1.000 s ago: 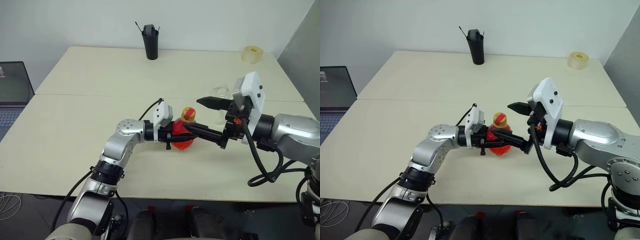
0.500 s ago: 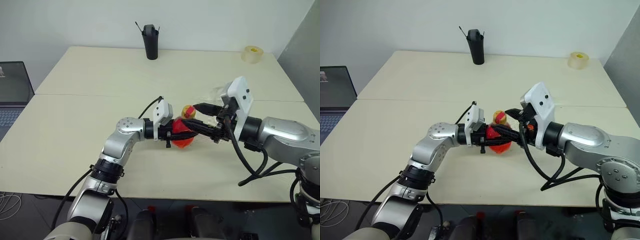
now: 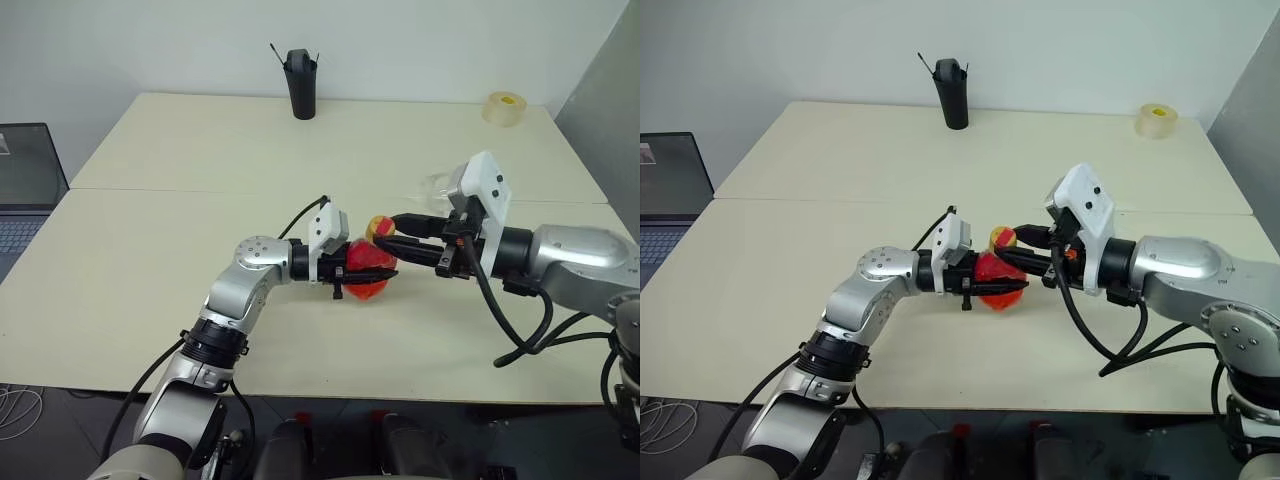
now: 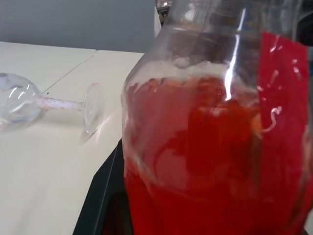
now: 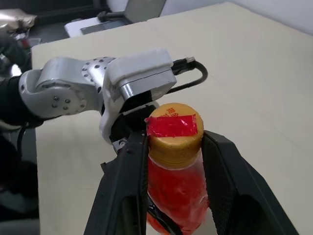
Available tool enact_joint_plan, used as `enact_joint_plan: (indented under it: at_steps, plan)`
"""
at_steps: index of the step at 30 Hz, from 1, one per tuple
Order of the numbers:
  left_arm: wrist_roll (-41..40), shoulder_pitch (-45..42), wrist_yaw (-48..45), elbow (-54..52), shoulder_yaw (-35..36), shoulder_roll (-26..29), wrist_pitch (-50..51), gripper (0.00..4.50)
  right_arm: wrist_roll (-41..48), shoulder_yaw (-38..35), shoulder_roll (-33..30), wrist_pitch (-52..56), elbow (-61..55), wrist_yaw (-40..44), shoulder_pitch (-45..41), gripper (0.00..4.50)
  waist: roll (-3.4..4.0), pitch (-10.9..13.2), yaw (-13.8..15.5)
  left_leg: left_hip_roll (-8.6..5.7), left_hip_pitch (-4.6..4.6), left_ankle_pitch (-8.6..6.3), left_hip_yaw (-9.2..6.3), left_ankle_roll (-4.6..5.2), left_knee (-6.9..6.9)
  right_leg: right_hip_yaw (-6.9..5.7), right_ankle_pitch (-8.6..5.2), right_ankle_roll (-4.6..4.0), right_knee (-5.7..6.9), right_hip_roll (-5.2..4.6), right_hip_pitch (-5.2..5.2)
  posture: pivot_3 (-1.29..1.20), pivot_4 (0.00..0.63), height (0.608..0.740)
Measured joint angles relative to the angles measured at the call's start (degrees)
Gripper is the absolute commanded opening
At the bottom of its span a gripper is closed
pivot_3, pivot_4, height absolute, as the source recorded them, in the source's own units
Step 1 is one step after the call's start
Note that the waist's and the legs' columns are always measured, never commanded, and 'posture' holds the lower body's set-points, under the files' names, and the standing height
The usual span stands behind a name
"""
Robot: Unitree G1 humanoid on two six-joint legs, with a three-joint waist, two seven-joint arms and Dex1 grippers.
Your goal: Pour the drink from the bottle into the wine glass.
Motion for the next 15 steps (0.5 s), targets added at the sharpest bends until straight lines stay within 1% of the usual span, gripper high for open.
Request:
enact_joint_plan:
  at_steps: [3,5,7,10,12,14,15]
  plan:
    - [0.8,0.1,0.0,0.1,-0.4,0.5,0.3,1.55,-11.8,8.5,-1.7,-12.2,11.0,19.7,-5.4,1.24,0.01,0.0,-0.2,-0.02,0.11,0.00,0.12,0.00,-0.02,-0.02,0.00,0.00,0.02,0.05,0.00,0.00,0.150,0.740]
    - [1.3,0.2,0.0,0.1,-0.9,0.7,0.9,1.55,-16.5,11.4,-1.3,-17.6,16.0,27.9,-7.9,1.24,0.01,0.0,-0.2,0.06,0.11,0.00,0.08,0.00,-0.02,-0.03,0.00,0.00,0.02,0.07,0.00,0.00,0.150,0.740]
    - [1.8,0.4,0.0,0.1,-1.6,0.7,1.2,1.55,-19.9,13.0,-0.7,-21.6,20.0,34.1,-9.3,1.24,0.00,0.0,-0.1,0.13,0.08,0.01,0.07,-0.02,-0.02,0.00,0.00,0.00,0.01,0.01,0.00,0.00,0.150,0.740]
    - [2.0,0.8,-0.1,0.1,-2.1,0.6,1.3,1.55,-22.8,13.6,0.1,-23.8,22.4,38.8,-10.5,1.24,0.01,0.0,0.0,0.13,0.05,0.02,0.04,-0.04,0.01,0.02,0.00,0.00,0.01,-0.07,0.00,0.00,0.150,0.740]
    - [2.0,0.8,-0.1,0.1,-2.1,0.6,1.3,1.54,-23.1,13.2,0.4,-22.4,22.1,39.0,-10.7,1.24,0.01,0.0,0.1,0.13,0.04,0.06,-0.01,-0.11,0.02,0.05,0.00,0.00,0.02,-0.08,0.00,0.00,0.150,0.740]
    - [1.9,0.8,-0.3,0.1,-2.1,0.2,1.2,1.51,-22.4,11.1,0.2,-19.4,20.2,38.3,-9.9,1.24,0.00,0.0,0.1,0.12,-0.02,0.07,-0.06,-0.13,0.03,0.05,0.00,0.00,0.01,-0.10,0.00,0.00,0.150,0.740]
    - [1.8,0.7,-0.7,0.0,-2.1,0.0,1.1,1.49,-21.7,9.8,0.2,-17.5,18.7,37.5,-9.2,1.59,0.00,0.0,0.1,0.12,-0.03,0.07,-0.08,-0.13,0.03,0.05,0.00,0.00,0.00,-0.11,0.00,0.00,0.150,0.740]
